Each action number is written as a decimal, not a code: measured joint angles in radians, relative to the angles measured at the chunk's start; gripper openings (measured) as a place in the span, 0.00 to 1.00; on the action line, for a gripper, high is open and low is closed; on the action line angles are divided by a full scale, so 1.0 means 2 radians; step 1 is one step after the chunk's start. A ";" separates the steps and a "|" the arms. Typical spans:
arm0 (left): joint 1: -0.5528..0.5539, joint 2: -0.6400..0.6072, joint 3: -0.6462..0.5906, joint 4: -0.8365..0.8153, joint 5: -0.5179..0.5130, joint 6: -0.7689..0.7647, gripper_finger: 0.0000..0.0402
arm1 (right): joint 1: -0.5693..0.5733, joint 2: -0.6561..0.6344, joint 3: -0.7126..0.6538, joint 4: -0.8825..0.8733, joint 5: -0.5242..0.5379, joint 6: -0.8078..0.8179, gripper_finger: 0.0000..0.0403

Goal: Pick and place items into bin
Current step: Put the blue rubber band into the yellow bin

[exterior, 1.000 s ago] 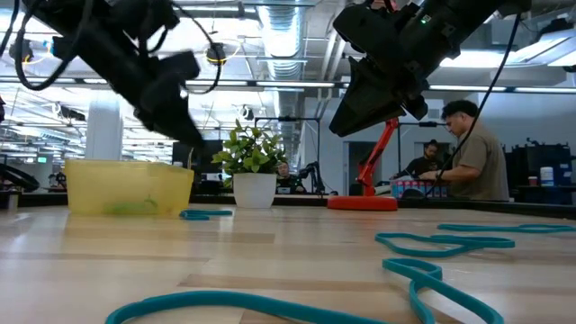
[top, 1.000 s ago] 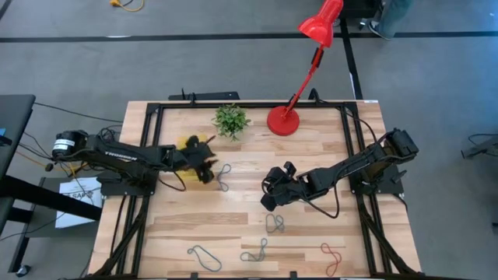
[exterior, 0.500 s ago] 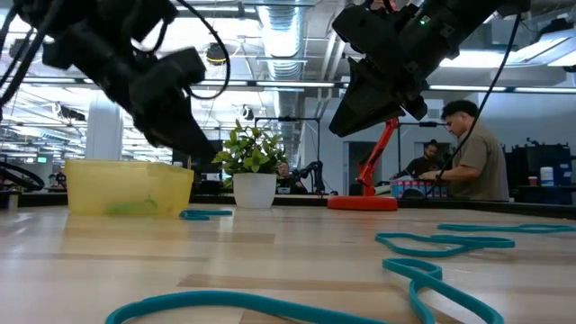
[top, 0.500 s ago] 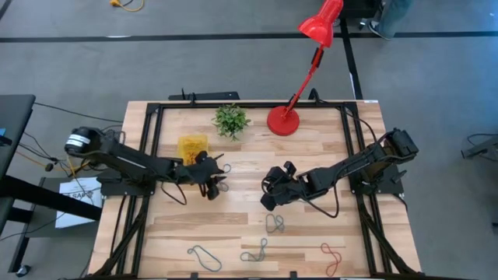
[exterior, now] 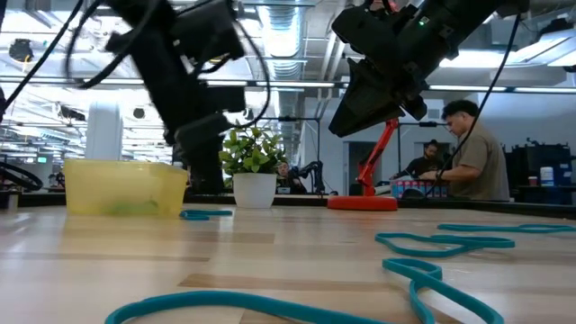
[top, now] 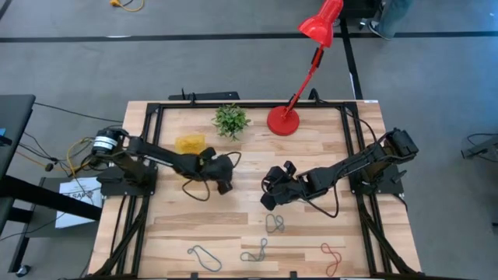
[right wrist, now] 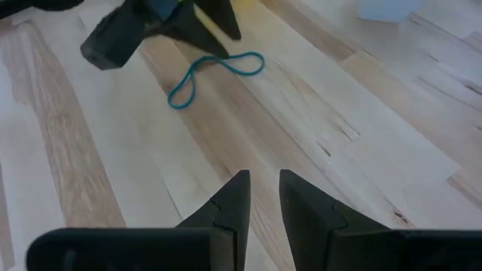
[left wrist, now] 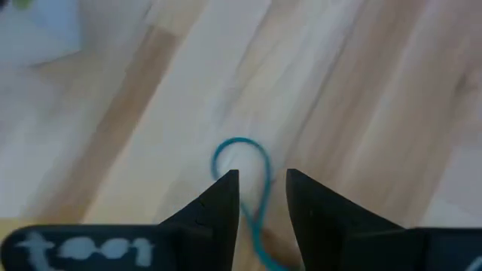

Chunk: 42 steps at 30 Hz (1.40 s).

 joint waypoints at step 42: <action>0.032 0.074 0.127 -0.160 0.047 0.112 0.00 | 0.000 0.000 0.000 -0.004 0.000 -0.013 0.17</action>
